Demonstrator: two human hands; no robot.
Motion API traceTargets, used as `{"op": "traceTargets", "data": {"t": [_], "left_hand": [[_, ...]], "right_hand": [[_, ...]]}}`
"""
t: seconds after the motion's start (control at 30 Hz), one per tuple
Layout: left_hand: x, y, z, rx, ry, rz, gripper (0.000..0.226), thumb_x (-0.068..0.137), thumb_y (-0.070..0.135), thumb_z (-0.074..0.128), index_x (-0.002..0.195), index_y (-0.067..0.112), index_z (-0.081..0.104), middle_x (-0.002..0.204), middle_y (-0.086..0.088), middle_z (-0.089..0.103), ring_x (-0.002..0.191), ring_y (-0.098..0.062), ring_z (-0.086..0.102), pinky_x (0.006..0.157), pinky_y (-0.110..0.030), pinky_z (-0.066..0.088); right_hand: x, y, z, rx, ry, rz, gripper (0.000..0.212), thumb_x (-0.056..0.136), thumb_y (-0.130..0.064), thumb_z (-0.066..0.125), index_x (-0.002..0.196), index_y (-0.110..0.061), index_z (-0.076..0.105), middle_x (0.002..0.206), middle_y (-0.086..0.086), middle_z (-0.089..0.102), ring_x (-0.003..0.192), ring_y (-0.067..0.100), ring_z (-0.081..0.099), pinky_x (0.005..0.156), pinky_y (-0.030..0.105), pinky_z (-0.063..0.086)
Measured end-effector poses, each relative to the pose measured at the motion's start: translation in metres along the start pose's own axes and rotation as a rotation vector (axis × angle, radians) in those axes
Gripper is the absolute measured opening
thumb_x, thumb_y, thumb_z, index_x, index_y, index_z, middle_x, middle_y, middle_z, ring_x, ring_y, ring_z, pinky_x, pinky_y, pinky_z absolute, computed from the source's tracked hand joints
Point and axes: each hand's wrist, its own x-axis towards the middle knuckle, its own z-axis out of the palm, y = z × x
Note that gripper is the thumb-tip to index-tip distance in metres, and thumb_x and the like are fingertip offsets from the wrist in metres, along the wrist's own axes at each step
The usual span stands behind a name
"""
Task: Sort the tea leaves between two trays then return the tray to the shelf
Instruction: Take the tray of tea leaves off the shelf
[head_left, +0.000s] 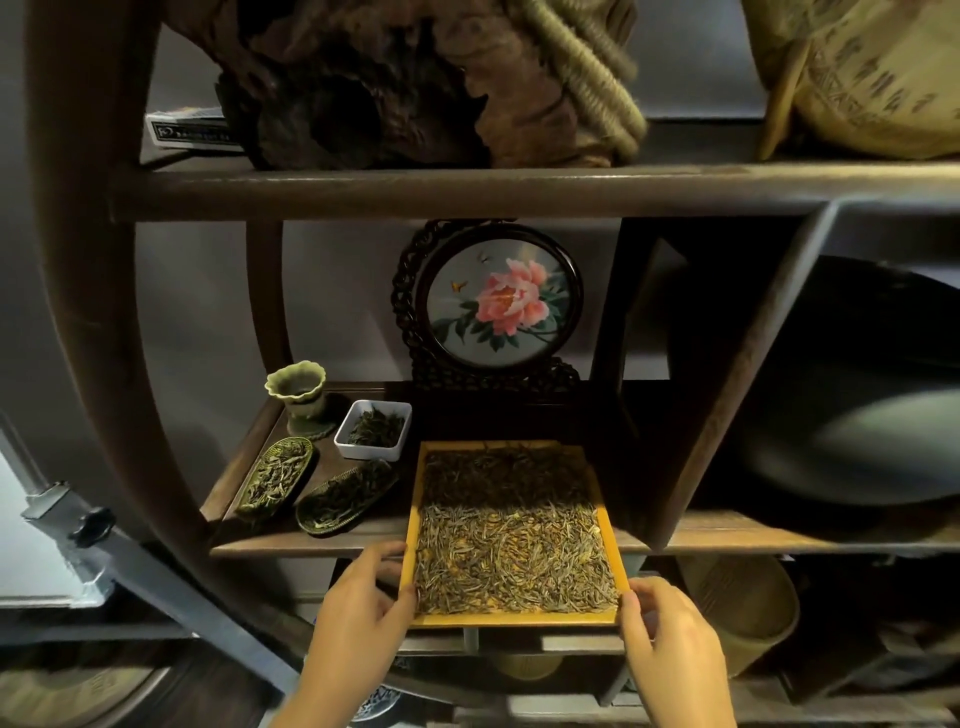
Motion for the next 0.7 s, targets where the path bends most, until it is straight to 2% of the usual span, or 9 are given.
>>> {"op": "traceTargets", "data": {"t": [0.07,0.13,0.2,0.27,0.37,0.47,0.57,0.63,0.7], "left_hand": [[0.002,-0.002,-0.001,-0.007,-0.007,-0.024,0.033,0.086,0.016,0.066,0.114,0.029,0.054,0.082,0.007,0.067,0.056,-0.001,0.060,0.054,-0.014,0.042],[0.006,-0.006,-0.002,-0.010,0.003,-0.067,0.024,0.089,0.021,0.061,0.111,0.029,0.054,0.083,0.008,0.067,0.058,-0.002,0.061,0.057,-0.019,0.043],[0.010,-0.009,-0.004,-0.021,0.015,-0.129,0.012,0.091,0.023,0.057,0.102,0.028,0.056,0.085,0.009,0.068,0.062,-0.006,0.064,0.063,-0.029,0.051],[0.014,-0.013,-0.004,-0.060,-0.003,-0.201,0.006,0.094,0.023,0.054,0.091,0.026,0.059,0.084,0.005,0.069,0.069,-0.013,0.067,0.072,-0.042,0.055],[0.017,-0.017,0.002,-0.109,-0.097,-0.266,0.029,0.098,0.029,0.045,0.081,0.016,0.065,0.076,-0.003,0.070,0.074,-0.021,0.067,0.077,-0.046,0.055],[0.022,-0.015,0.014,-0.259,-0.167,-0.316,0.045,0.102,0.034,0.037,0.090,0.003,0.068,0.088,-0.017,0.070,0.086,-0.030,0.066,0.074,-0.038,0.052],[0.023,-0.007,0.021,-0.494,-0.158,-0.388,0.040,0.103,0.029,0.035,0.101,0.004,0.067,0.095,-0.014,0.072,0.073,-0.016,0.070,0.048,-0.016,0.050],[0.023,-0.006,0.023,-0.569,-0.130,-0.398,0.038,0.103,0.027,0.035,0.104,0.005,0.067,0.094,-0.013,0.073,0.070,-0.015,0.071,0.045,-0.015,0.049],[0.025,-0.008,0.024,-0.591,-0.119,-0.383,0.038,0.103,0.025,0.036,0.104,0.004,0.068,0.093,-0.013,0.074,0.073,-0.017,0.070,0.046,-0.016,0.050]], "right_hand": [[0.005,0.002,-0.001,0.069,-0.079,0.077,0.010,0.092,-0.021,0.057,0.086,-0.020,0.065,0.080,-0.002,0.064,0.073,0.014,0.062,0.067,0.030,0.051],[0.016,0.000,-0.003,0.306,-0.203,0.300,0.021,0.096,-0.026,0.051,0.085,-0.017,0.066,0.081,0.005,0.068,0.075,0.019,0.066,0.067,0.035,0.056],[0.029,-0.003,-0.004,0.583,-0.315,0.590,0.030,0.098,-0.028,0.048,0.086,-0.008,0.067,0.085,0.016,0.070,0.082,0.030,0.068,0.067,0.040,0.058],[0.038,-0.003,-0.003,0.674,-0.375,0.711,0.038,0.098,-0.032,0.046,0.090,-0.002,0.068,0.086,0.021,0.072,0.083,0.037,0.069,0.070,0.041,0.057],[0.043,0.000,-0.001,0.679,-0.411,0.672,0.043,0.098,-0.036,0.044,0.089,-0.006,0.073,0.084,0.018,0.074,0.074,0.030,0.072,0.061,0.034,0.055],[0.045,-0.006,0.001,0.683,-0.427,0.624,0.040,0.097,-0.042,0.044,0.093,-0.015,0.073,0.088,0.013,0.075,0.079,0.025,0.073,0.071,0.036,0.055],[0.046,-0.014,0.004,0.653,-0.367,0.571,0.040,0.097,-0.045,0.043,0.081,-0.024,0.072,0.080,0.005,0.076,0.070,0.015,0.072,0.065,0.030,0.049],[0.046,-0.018,0.006,0.644,-0.351,0.567,0.042,0.097,-0.045,0.042,0.081,-0.023,0.074,0.080,0.005,0.076,0.071,0.016,0.073,0.067,0.031,0.049],[0.044,-0.019,0.007,0.646,-0.332,0.571,0.043,0.097,-0.044,0.042,0.085,-0.019,0.075,0.083,0.007,0.076,0.078,0.021,0.073,0.079,0.038,0.053]]}}
